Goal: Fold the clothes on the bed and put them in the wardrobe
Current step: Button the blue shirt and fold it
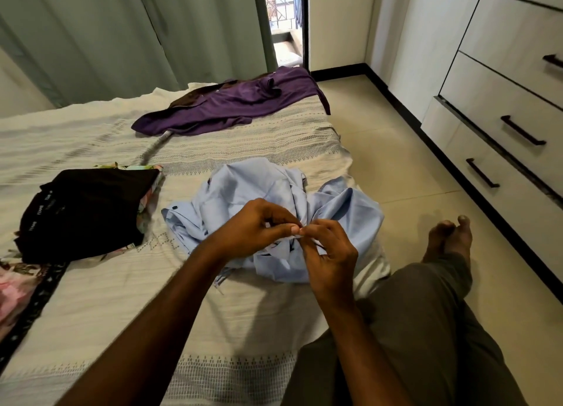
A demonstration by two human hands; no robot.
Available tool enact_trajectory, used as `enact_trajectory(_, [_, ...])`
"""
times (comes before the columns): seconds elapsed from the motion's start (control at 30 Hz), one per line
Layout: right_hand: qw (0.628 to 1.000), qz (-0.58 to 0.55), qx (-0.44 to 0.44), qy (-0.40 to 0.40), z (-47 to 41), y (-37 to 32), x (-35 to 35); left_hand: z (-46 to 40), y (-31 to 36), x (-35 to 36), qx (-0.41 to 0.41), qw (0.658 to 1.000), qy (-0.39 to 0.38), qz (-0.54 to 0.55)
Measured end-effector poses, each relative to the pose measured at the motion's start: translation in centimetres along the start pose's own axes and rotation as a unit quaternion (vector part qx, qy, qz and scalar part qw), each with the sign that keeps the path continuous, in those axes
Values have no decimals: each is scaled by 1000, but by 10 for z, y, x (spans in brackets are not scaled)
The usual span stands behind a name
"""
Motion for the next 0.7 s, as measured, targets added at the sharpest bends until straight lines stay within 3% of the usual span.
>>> enact_trajectory(0.2, [993,-71,91,6,-4,-4,1,-13,-2,-7,-71,996,-49,13])
enact_trajectory(0.4, [973,-133,184,-34,-1,2,9,-24,18,-12,-53,994,-4,90])
enact_trajectory(0.5, [975,-113,192,-15,-1,8,9,-27,24,-21,-24,999,-8,35])
enact_trajectory(0.7, [966,-135,219,7,-14,6,5,-41,4,-69,2,995,71,-73])
Point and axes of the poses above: each hand's wrist, its own z-axis away from the middle knuckle, its own x-axis out of the palm, y = z × x, the point moved 2 cm from there along -z, towards the middle knuckle, and after that the axes turned 3 degrees about -z, right-handed, at the moved point
